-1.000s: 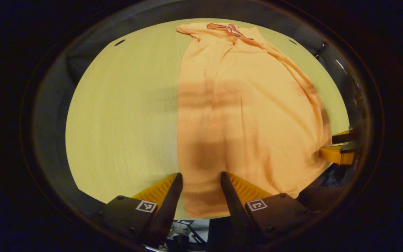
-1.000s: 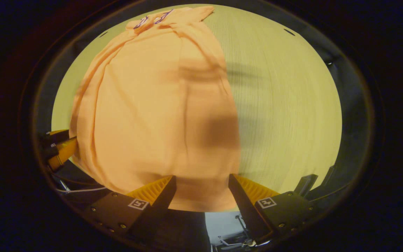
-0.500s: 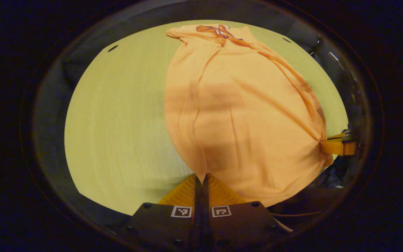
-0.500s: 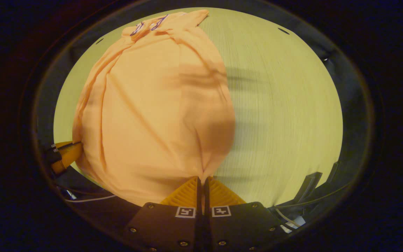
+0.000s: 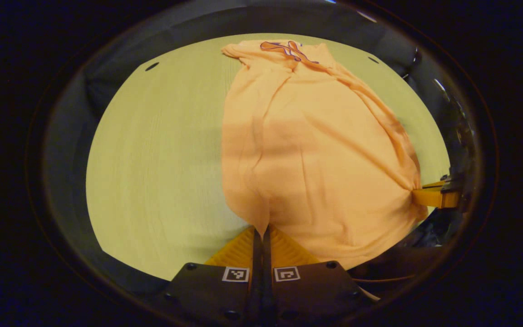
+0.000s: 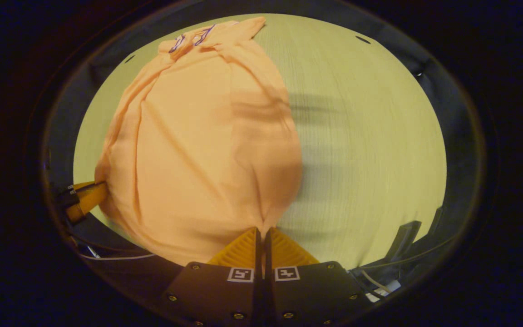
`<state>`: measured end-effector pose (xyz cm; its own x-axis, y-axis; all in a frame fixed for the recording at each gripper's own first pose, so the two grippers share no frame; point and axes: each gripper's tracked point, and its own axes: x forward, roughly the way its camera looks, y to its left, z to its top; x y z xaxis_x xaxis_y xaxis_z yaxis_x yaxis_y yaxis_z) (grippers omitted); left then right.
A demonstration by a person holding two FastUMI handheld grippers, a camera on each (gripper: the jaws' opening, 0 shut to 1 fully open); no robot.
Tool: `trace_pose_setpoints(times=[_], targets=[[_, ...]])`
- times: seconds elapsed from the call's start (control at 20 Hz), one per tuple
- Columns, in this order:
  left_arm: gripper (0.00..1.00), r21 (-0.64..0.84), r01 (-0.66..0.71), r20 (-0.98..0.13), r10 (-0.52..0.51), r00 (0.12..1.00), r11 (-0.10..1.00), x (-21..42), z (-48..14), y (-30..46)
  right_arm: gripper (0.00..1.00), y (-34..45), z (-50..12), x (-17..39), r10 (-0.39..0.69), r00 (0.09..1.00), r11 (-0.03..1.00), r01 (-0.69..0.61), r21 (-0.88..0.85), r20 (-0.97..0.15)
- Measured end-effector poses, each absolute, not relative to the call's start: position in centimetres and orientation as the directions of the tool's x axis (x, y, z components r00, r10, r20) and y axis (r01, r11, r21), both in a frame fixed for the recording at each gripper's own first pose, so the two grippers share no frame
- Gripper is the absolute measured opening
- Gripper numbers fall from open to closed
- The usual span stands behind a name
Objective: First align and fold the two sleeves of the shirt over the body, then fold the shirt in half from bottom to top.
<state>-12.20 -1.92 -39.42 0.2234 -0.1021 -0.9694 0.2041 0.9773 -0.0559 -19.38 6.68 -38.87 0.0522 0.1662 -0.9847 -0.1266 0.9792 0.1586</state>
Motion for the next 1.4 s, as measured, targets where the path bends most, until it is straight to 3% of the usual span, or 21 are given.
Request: trace_pose_setpoints(times=[0.5, 1.0, 1.4], targets=[[0.06, -0.095, 0.135, -0.933, -0.136, 0.333, 0.986, -5.3, -34.6, -1.8, 0.02, 6.0, -33.1, -12.0, 0.226, 0.196, 0.974, -0.059, 0.219, -0.954], [0.06, -0.123, 0.095, -0.860, -0.154, 0.486, 0.988, 9.3, -30.5, -1.8, 0.02, 7.3, -28.9, 1.7, 0.254, 0.366, 0.967, -0.119, 0.226, -0.895], [0.06, -0.169, 0.059, -0.794, -0.171, 0.584, 0.984, 20.3, -30.2, -2.1, 0.02, 8.4, -27.9, 14.5, 0.279, 0.517, 0.957, -0.085, 0.276, -0.809]])
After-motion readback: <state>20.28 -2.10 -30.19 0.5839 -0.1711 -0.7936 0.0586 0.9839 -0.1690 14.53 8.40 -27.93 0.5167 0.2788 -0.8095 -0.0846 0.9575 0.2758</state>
